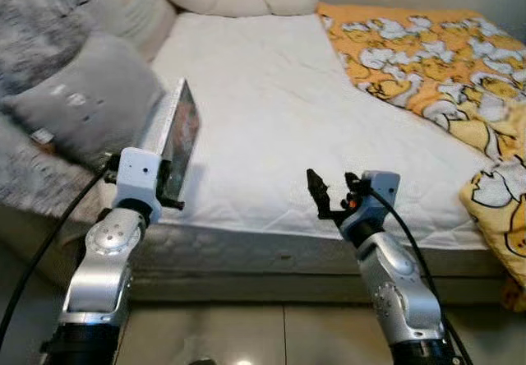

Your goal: Clean up the room

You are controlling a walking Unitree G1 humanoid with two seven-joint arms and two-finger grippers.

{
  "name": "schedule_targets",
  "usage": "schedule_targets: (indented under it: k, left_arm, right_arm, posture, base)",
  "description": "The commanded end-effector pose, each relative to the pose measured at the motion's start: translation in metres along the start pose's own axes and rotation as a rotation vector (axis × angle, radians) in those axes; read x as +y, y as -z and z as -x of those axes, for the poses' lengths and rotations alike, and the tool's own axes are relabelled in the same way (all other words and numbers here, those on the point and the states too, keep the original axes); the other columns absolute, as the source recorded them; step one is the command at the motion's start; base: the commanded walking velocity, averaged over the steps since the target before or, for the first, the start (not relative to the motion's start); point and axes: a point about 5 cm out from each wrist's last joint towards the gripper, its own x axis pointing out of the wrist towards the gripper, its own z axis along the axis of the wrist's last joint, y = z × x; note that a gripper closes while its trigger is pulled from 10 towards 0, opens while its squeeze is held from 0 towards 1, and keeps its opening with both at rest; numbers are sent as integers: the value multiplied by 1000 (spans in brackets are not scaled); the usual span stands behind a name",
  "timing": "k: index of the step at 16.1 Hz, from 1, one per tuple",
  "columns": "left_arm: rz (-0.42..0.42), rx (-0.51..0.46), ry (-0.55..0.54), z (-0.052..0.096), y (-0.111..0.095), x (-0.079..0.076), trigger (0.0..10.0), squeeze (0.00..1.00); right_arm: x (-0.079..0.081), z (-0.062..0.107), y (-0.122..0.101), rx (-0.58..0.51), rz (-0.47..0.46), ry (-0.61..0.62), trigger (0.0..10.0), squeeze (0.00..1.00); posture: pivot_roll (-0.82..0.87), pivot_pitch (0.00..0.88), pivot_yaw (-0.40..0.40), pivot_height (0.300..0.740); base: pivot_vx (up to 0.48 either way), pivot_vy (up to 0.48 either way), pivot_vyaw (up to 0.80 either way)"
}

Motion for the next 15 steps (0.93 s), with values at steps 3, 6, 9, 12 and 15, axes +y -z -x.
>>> schedule_targets:
  k: [3, 6, 9, 12, 15]
  left_arm:
    - [-7, -60, 10, -2, -13, -2, 10000, 0]
    - [-8, -60, 8, -2, -13, -1, 10000, 0]
    - [-8, -60, 8, -2, -13, -1, 10000, 0]
    - [-8, -59, 8, -2, -13, -1, 10000, 0]
    - [-7, -59, 7, -2, -13, -1, 10000, 0]
  right_arm:
    - [-2, 0, -1, 1, -1, 13, 10000, 0]
    - [-2, 0, -1, 1, 1, 13, 10000, 0]
    - [-3, 0, 0, 2, 4, 15, 10000, 0]
    - [-3, 0, 0, 4, 5, 16, 10000, 0]
    - [-3, 0, 0, 6, 7, 16, 10000, 0]
  posture:
    - [18, 0, 2, 740]
    - [18, 0, 2, 740]
    - [19, 0, 2, 740]
    - [20, 0, 2, 740]
    - [20, 0, 1, 740]
  base:
    - [325, 0, 0]
    - [325, 0, 0]
    - [325, 0, 0]
    - [324, 0, 0]
    - [325, 0, 0]
